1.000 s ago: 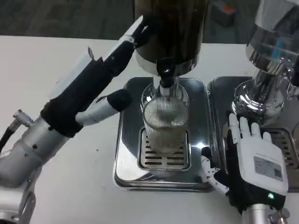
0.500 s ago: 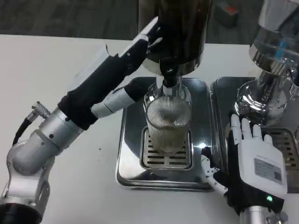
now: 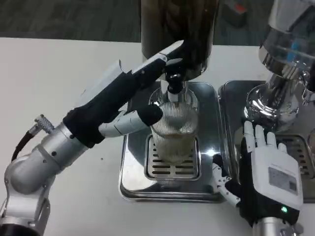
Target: Grasp the cup under the faucet to collect the drink, then remove the cup.
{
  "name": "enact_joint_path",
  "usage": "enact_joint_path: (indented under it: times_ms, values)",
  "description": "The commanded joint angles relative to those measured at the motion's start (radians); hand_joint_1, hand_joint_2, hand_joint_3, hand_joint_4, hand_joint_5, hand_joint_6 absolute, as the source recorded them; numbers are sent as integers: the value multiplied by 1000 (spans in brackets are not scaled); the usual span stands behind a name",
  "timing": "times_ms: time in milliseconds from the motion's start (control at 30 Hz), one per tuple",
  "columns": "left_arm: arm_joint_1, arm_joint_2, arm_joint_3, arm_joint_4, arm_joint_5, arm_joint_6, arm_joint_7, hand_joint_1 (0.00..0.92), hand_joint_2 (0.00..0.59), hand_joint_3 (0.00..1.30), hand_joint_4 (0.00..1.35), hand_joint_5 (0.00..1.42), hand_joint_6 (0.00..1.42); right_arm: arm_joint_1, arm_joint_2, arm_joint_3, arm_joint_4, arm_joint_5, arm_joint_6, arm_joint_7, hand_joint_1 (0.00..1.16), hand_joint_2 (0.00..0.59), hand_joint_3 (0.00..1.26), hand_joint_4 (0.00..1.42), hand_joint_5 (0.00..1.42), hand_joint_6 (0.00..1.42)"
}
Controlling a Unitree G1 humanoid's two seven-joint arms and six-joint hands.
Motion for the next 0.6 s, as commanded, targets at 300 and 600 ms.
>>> enact_joint_path:
  times_ms: [300,600]
  values:
    - [54,46,-11,-29,194,-135,83,0,112,116,0,165,162,-9,9,-7,8,15,-2,-18,328,407,18,0,0,14]
    - [62,79,-25,-56,314,-186,172,0,113,123,0,166,165,-16,12,-10,14,23,2,-19,329,407,23,0,0,10]
